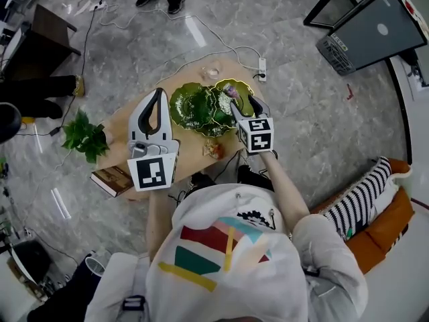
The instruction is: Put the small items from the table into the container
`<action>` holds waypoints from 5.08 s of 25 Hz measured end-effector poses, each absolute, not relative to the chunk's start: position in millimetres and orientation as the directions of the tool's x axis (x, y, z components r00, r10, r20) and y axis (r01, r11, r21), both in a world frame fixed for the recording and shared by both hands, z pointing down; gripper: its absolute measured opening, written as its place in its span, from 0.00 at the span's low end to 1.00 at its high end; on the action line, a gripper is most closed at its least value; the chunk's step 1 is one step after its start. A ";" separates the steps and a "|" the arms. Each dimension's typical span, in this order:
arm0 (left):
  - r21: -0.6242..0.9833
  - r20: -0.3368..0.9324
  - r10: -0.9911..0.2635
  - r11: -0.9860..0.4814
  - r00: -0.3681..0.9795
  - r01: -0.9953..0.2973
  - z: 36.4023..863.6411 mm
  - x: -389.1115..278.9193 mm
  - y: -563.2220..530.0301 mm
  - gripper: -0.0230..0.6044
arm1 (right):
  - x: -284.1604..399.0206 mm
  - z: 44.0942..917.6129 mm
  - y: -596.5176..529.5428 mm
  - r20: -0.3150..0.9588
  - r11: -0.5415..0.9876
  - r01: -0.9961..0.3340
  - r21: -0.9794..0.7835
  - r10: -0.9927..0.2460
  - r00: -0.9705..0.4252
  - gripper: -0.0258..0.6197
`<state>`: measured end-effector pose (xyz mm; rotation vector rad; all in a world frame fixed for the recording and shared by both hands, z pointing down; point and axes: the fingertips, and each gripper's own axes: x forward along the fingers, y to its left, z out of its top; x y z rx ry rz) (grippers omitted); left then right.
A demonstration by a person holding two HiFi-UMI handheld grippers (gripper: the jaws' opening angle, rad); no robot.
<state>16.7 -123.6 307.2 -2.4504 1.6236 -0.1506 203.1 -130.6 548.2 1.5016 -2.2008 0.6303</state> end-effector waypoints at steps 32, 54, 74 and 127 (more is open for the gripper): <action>-0.153 -0.048 -0.902 -0.418 0.429 -0.896 317.5 11.7 -108.7 0.05 | 166.1 564.4 -41.5 0.598 0.435 -0.877 -0.206 -0.653 -0.465 0.41; -0.006 0.261 -0.861 -0.454 0.437 -0.891 487.8 -3.7 -84.9 0.05 | 123.8 838.5 46.8 0.801 0.246 -0.774 -0.584 0.021 -0.598 0.37; -0.018 0.214 -0.863 -0.472 0.458 -0.881 447.1 -15.6 -76.8 0.05 | 119.2 793.7 50.4 0.733 0.002 -0.742 -0.670 -0.154 -0.662 0.06; -0.158 -0.105 -0.986 -0.110 0.127 -0.981 293.7 -98.1 -70.0 0.05 | 90.0 380.4 -126.1 0.337 0.558 -0.828 0.048 -0.790 -0.513 0.25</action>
